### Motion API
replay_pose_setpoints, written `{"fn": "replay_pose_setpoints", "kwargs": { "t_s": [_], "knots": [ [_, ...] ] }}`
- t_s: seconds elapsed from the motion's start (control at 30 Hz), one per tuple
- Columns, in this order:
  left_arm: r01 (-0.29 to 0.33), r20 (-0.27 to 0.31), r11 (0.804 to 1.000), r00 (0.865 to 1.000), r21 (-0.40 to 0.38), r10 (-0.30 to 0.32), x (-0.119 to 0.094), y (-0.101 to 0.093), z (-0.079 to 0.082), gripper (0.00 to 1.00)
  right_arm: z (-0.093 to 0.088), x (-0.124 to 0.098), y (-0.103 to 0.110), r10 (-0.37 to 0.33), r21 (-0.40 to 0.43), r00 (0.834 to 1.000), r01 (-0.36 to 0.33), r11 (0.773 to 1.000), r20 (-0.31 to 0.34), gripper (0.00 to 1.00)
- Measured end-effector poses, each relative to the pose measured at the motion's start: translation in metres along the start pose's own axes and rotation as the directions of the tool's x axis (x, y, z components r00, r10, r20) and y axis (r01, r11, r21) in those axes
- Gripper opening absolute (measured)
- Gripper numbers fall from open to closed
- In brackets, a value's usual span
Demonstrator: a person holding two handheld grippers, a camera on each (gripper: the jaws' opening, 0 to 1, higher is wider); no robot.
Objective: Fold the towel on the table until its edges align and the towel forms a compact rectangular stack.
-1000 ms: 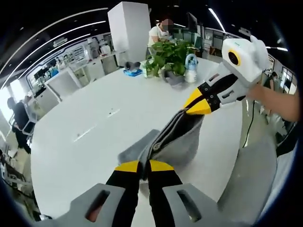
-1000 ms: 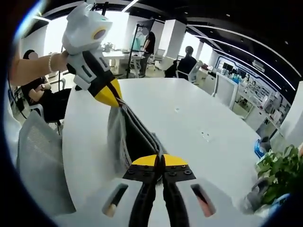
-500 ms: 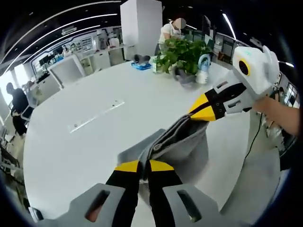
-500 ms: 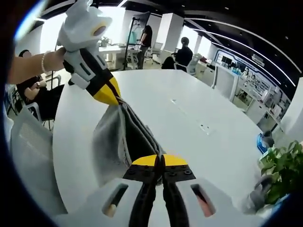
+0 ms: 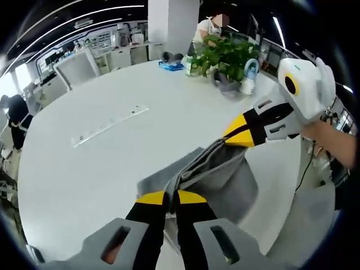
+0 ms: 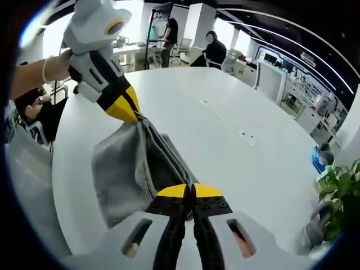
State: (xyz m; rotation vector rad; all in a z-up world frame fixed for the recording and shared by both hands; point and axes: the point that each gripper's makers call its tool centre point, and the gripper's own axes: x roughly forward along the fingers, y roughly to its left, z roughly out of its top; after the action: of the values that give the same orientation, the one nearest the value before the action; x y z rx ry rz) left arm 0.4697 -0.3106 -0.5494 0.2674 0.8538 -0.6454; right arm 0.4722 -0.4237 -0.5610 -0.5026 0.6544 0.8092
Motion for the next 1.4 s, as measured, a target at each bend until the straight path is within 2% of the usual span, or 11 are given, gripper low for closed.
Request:
{"fn": "replay_pose_setpoints", "kwargs": {
  "t_s": [0.23,0.5,0.83,0.97,1.07,1.1,1.23,1.4],
  "knots": [
    [0.019,-0.02,0.999,1.0,-0.049,-0.02,0.023,0.004,-0.012,0.06,-0.015,0.019,-0.003,0.007,0.033,0.999,-0.005,0.999,-0.037,0.0],
    [0.002,-0.033,0.998,0.999,-0.061,-0.004,0.042,0.009,-0.022,0.06,-0.027,0.039,-0.008,-0.022,0.076,0.999,0.024,0.997,-0.031,0.0],
    [0.003,-0.056,0.997,0.998,-0.076,-0.008,0.057,0.017,-0.025,0.06,-0.035,0.056,-0.015,-0.02,0.114,0.999,0.024,0.993,-0.038,0.0],
    [-0.017,-0.051,0.998,0.999,-0.068,0.013,0.061,0.021,-0.026,0.06,-0.034,0.061,-0.019,-0.014,0.189,1.0,0.016,0.982,-0.009,0.0],
    [-0.029,-0.054,0.997,0.998,-0.075,0.025,0.066,0.024,-0.029,0.06,-0.032,0.061,-0.022,-0.027,0.211,1.0,0.026,0.977,0.005,0.0],
    [-0.032,-0.057,0.997,0.998,-0.074,0.028,0.067,0.025,-0.03,0.06,-0.026,0.061,-0.031,-0.072,0.193,0.997,0.064,0.979,0.032,0.0],
    [-0.046,-0.061,0.996,0.997,-0.071,0.042,0.069,0.027,-0.034,0.06,-0.02,0.051,-0.035,-0.077,0.214,0.995,0.063,0.975,0.058,0.0],
    [-0.048,-0.064,0.991,0.997,-0.122,0.04,0.067,0.03,-0.035,0.06,-0.016,0.032,-0.03,-0.085,0.211,0.992,0.064,0.975,0.092,0.0]
  ]
}}
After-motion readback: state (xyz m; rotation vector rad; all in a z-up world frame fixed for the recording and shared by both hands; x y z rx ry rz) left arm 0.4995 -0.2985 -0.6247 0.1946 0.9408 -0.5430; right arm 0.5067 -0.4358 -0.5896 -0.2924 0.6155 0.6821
